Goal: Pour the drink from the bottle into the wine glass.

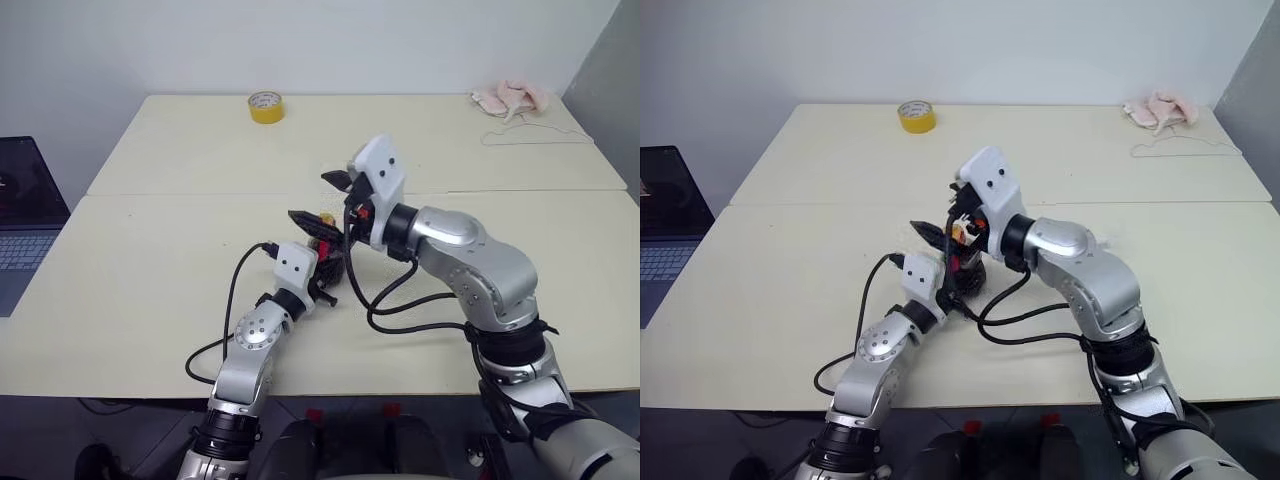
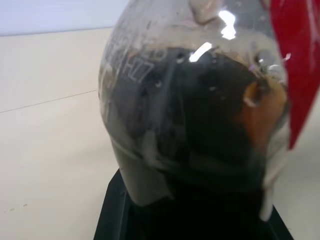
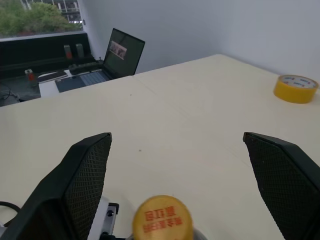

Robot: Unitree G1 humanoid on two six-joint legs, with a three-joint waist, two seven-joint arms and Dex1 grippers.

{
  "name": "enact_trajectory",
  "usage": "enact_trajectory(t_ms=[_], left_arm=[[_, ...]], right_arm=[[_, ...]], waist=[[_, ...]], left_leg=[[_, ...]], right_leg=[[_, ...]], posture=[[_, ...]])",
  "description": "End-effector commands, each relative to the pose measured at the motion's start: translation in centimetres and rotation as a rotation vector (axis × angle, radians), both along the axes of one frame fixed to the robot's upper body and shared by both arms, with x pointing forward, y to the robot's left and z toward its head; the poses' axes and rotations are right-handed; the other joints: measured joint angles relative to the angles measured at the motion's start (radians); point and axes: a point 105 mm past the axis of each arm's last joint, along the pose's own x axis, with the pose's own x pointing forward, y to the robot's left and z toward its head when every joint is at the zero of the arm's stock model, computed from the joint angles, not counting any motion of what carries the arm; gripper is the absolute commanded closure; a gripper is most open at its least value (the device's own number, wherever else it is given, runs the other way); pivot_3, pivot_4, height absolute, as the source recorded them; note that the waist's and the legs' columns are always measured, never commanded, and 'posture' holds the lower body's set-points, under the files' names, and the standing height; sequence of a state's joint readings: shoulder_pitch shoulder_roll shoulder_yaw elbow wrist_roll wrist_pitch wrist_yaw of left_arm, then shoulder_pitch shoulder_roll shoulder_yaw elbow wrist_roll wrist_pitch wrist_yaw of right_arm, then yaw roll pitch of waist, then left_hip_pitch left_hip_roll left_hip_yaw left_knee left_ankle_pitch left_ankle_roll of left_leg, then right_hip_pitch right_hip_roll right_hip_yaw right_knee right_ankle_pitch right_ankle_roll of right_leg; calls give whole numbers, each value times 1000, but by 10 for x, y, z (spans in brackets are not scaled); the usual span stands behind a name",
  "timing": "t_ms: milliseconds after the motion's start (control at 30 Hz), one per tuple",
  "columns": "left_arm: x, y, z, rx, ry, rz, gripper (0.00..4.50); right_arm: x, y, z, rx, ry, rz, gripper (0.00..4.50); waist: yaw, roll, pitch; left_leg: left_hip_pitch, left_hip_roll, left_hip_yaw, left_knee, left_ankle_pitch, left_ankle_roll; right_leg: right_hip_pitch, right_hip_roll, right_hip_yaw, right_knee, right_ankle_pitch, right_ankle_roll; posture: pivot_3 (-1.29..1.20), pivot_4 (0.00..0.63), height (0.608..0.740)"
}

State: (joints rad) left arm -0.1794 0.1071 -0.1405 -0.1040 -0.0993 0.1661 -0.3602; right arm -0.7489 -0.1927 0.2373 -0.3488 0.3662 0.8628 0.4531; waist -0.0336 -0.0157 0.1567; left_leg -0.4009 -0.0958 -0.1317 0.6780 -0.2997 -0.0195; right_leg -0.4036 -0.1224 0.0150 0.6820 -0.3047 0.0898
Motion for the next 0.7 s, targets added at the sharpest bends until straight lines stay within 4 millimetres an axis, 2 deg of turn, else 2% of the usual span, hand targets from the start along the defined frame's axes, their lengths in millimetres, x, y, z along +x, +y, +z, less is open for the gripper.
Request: enact_trajectory(t_ms=[33,700], left_arm=[[0,1,10,-14,-43,6,3602],[0,0,11,-8,-46,6,3637]], right_arm=[[-5,6,11,3,-65,5,0],[14,12,0,17,-37,-90,0]], waist=[[0,0,0],[-1,0,0]], left_leg=[[0,0,0,0,0,0],[0,0,0,0,0,0]], right_leg=[[0,0,0,0,0,0],[-1,0,0,0,0,0]], posture=[[0,150,740],[0,150,740]])
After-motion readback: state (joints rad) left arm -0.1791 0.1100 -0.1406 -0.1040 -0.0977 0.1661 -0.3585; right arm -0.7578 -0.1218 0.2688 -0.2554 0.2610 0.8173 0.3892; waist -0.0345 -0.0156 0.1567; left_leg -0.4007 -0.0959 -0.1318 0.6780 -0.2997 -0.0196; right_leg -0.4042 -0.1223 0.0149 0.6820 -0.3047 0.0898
